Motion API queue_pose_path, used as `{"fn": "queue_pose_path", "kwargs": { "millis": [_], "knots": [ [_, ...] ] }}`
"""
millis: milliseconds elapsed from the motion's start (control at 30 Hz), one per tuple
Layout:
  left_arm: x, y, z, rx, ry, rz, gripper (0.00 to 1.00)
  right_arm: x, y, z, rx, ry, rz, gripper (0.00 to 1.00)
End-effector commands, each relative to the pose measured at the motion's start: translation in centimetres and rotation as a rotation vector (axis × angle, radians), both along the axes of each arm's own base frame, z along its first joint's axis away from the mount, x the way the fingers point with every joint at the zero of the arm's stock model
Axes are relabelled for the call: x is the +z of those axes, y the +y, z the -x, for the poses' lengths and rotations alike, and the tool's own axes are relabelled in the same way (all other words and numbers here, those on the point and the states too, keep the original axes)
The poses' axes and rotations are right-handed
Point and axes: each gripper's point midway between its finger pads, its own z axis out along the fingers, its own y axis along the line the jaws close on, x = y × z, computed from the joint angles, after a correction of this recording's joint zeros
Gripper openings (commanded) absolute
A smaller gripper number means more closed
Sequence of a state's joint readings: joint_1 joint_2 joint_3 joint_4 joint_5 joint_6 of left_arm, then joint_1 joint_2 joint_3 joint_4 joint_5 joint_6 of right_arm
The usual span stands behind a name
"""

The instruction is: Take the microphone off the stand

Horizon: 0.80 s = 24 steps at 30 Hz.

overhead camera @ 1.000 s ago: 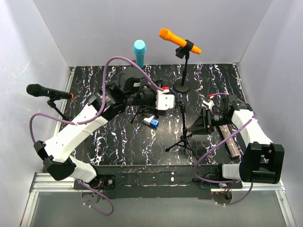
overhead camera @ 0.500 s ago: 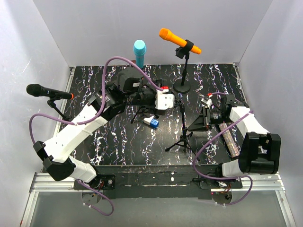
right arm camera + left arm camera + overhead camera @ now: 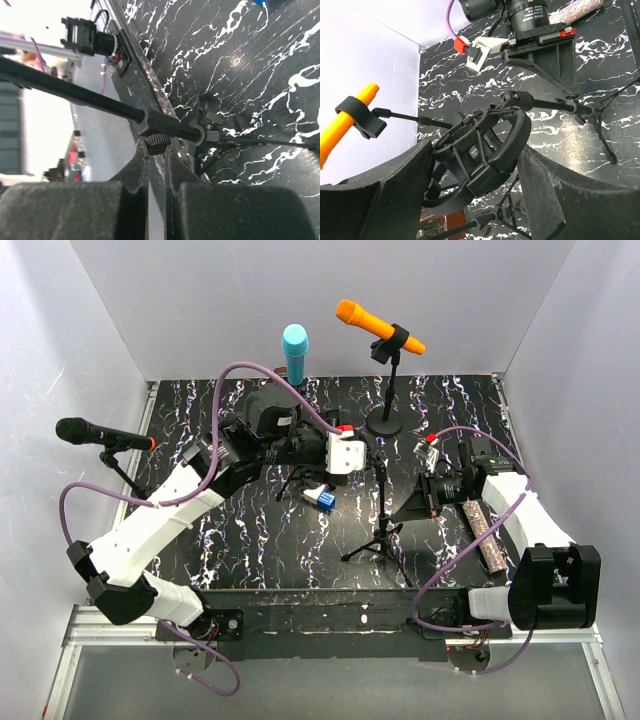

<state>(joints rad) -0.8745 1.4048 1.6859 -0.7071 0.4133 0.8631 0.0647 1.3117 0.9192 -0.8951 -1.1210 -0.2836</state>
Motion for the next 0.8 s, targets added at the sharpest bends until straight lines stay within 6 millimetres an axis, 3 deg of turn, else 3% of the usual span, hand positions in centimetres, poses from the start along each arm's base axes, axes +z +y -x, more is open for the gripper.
{"fn": "queue_pose_path", "kwargs": {
  "millis": [0, 100, 200, 267, 367, 533, 767],
  "knots": [
    [-0.4, 0.8, -0.4, 0.029, -0.031, -0.026, 0.48, 2.5, 1.4, 1.1, 0.106, -0.133, -0.088, 0.01],
    [-0.5, 1.3, -0.2, 0.02, -0.053, -0.044, 0.47, 2.0, 1.2, 1.4, 0.1, -0.112, -0.073, 0.02],
    [-0.6, 1.9, -0.2, 0.029, -0.072, -0.05, 0.47, 1.9, 1.4, 1.3, 0.063, -0.052, -0.076, 0.39],
    [-0.7, 2.3, 0.0, 0.032, -0.071, -0.051, 0.47, 2.1, 1.6, 0.9, 0.044, -0.021, -0.093, 0.58],
    [-1.0, 2.5, 0.3, 0.022, -0.075, -0.057, 0.46, 2.4, 1.9, 0.4, 0.036, 0.002, -0.123, 0.7],
    [-0.8, 2.8, 0.4, 0.022, -0.082, -0.057, 0.47, 1.6, 1.9, -0.3, 0.025, 0.048, -0.1, 0.73],
    [-0.8, 3.0, 0.2, 0.033, -0.102, -0.056, 0.47, 1.6, 2.8, -0.1, 0.068, 0.071, -0.124, 0.53]
  ]
}}
